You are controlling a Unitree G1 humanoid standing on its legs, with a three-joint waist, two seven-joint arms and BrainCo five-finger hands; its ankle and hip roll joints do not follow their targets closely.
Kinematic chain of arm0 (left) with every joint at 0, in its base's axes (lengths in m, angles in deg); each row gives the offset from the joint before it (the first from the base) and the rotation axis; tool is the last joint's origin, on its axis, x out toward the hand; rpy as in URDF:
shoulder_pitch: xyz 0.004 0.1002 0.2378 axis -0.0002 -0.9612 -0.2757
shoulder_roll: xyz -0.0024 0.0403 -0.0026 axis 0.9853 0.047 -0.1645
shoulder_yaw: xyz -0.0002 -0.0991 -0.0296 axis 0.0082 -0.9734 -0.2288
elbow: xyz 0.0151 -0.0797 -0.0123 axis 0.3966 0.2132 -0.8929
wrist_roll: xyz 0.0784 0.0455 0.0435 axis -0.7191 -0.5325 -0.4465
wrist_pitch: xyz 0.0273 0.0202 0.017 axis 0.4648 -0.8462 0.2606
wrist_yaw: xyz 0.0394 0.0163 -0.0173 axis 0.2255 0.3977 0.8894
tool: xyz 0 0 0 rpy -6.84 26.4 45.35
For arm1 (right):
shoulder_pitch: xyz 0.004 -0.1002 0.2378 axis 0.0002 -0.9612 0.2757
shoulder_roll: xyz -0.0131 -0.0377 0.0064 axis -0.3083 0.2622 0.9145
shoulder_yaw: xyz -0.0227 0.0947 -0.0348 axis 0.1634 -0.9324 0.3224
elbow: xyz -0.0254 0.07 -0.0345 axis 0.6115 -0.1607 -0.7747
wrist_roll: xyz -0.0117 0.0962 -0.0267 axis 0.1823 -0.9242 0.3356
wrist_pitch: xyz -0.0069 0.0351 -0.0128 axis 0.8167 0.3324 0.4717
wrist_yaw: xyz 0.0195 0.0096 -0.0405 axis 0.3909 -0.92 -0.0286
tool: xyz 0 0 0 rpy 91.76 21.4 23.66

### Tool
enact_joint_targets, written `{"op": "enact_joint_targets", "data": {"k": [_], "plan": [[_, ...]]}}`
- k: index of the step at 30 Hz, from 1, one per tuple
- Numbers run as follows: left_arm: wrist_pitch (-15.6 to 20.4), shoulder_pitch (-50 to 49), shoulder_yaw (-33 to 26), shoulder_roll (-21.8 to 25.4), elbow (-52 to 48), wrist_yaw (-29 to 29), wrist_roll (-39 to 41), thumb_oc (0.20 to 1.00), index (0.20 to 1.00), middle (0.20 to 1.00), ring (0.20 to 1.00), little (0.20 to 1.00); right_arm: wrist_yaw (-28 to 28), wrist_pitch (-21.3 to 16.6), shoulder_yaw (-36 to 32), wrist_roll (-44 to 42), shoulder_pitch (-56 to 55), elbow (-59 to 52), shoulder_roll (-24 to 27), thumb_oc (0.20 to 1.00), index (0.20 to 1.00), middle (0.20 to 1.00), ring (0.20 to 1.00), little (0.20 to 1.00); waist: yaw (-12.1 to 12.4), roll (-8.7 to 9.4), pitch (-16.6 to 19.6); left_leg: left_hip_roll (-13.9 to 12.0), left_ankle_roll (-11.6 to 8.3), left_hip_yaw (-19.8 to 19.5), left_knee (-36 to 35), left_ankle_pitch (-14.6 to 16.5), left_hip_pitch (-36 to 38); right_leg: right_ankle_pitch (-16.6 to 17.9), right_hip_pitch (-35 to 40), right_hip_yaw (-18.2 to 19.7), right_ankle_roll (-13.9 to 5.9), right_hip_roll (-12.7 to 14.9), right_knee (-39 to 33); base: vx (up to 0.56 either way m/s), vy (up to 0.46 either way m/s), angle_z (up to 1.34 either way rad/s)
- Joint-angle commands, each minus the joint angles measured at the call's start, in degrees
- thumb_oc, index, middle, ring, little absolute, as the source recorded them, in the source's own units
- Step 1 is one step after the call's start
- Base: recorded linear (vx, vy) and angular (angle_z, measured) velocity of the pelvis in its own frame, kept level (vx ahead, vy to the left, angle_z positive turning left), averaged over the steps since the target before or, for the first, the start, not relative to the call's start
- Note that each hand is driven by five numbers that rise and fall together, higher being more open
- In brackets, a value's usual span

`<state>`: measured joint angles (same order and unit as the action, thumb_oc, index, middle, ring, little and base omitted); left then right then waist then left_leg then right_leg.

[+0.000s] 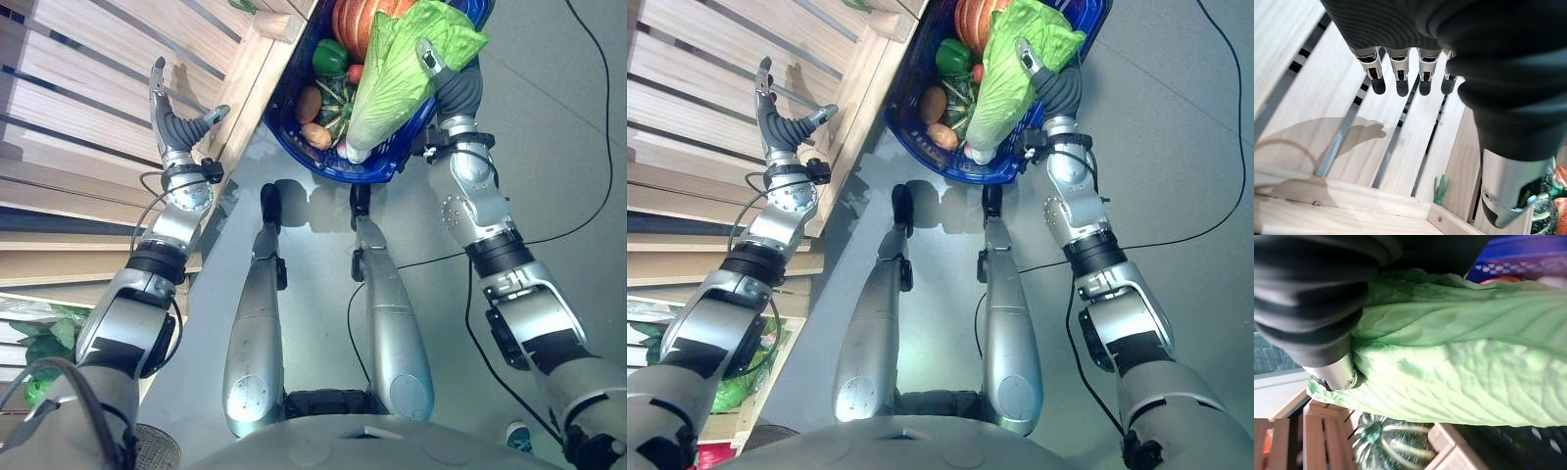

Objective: Pick up fruits and vegetables into the basket

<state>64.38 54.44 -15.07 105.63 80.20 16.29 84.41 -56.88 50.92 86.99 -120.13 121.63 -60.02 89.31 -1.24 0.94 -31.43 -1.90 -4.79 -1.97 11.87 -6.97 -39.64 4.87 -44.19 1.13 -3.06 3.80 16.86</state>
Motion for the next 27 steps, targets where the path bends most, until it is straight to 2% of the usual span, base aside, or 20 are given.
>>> {"op": "enact_joint_targets", "data": {"k": [1, 11, 20, 27], "plan": [[1.5, 1.2, -0.5, 0.3, 2.1, -0.7, 2.3, 1.000, 1.000, 1.000, 1.000, 1.000, -1.5, -2.1, 0.9, 0.6, 2.6, -1.5, 3.1, 0.200, 0.200, 0.200, 0.200, 0.200, -0.1, -2.69, 1.6, 4.0, 1.34, 0.9, 4.3, 4.4, -1.1, -5.0, 2.2, -5.0, -0.76, -1.8, 3.1, 0.00, 0.000, 0.00], [3.5, 3.9, 2.1, 0.3, 7.1, -3.8, 3.9, 1.000, 1.000, 1.000, 1.000, 1.000, -4.1, 3.2, 5.4, 1.0, 12.2, 14.9, 3.6, 0.200, 0.200, 0.200, 0.200, 0.200, 1.8, -3.67, 1.6, 4.5, 1.43, 0.2, 5.6, 4.7, -2.1, -5.6, 1.2, -6.1, -0.27, -1.3, 4.6, 0.01, -0.014, 0.03], [5.5, 6.4, 4.5, -0.8, 9.0, -4.2, 4.4, 1.000, 1.000, 1.000, 1.000, 1.000, -3.2, 7.1, 5.2, 0.0, 18.7, 32.8, 2.9, 0.200, 0.200, 0.200, 0.200, 0.200, 3.5, -4.86, 1.6, 4.9, 1.79, -0.6, 6.5, 4.9, -3.6, -6.1, -0.4, -6.8, 0.05, -1.2, 5.9, 0.01, -0.014, 0.05], [5.9, 6.8, 6.0, -1.4, 8.5, -3.5, 4.6, 1.000, 1.000, 1.000, 1.000, 1.000, -4.8, 9.4, 4.5, -2.1, 21.5, 40.3, 3.6, 0.200, 0.200, 0.200, 0.200, 0.200, 4.5, -5.67, 1.6, 5.3, 1.98, -1.3, 7.1, 4.8, -4.9, -6.1, -1.7, -7.0, 0.03, -1.2, 6.7, 0.01, -0.013, 0.05]]}}
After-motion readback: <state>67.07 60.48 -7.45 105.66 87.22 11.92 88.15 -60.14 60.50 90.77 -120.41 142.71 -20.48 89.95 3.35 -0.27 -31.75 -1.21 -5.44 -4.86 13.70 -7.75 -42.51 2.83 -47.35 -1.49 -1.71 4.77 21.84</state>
